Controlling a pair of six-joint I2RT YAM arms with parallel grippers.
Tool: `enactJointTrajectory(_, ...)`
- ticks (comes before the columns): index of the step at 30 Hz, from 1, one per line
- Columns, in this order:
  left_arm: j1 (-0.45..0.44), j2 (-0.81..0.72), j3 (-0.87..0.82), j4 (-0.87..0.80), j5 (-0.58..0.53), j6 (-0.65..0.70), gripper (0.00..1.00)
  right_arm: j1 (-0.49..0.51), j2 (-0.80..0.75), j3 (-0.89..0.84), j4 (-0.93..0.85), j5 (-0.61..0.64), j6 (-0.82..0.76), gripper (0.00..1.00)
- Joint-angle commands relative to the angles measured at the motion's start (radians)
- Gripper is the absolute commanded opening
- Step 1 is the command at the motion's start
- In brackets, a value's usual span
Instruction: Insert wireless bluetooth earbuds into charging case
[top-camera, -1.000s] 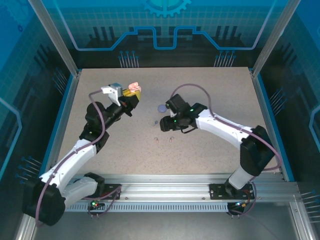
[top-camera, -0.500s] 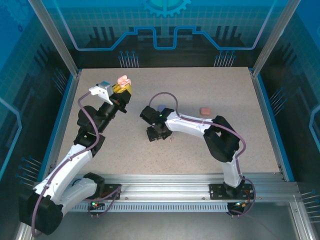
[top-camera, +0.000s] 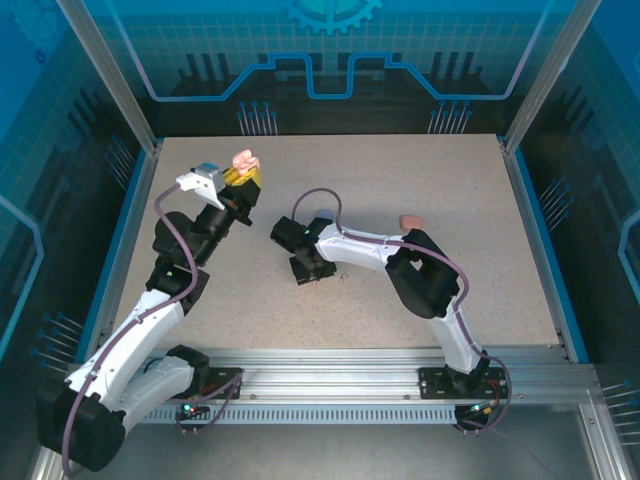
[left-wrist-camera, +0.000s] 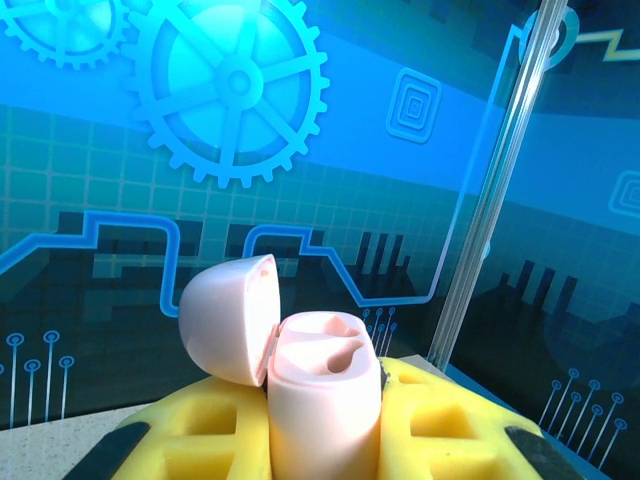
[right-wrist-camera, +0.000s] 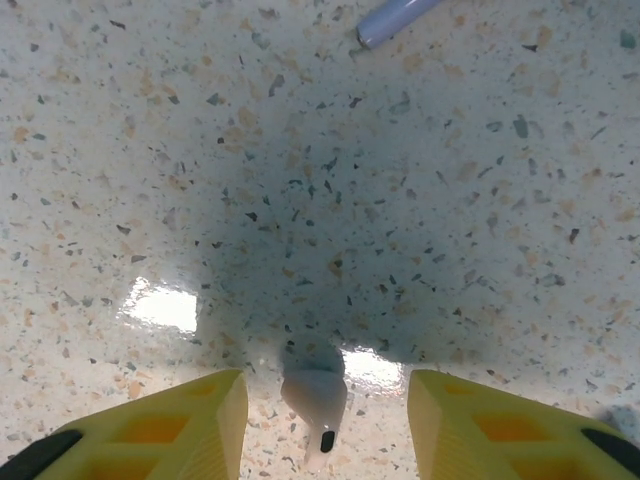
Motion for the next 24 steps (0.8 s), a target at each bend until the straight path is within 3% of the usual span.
enactJointTrajectory(1,-0.001,-0.011,0.018,0.010,-0.014,0.027,0.00,0.012,0.026,0.030,-0.029,-0.004,0.016,0.45)
enactJointTrajectory(24,0.000,-0.016,0.019,-0.001,-0.003,0.030,0.00,-0.003,0.060,0.031,-0.012,-0.026,0.046,0.35)
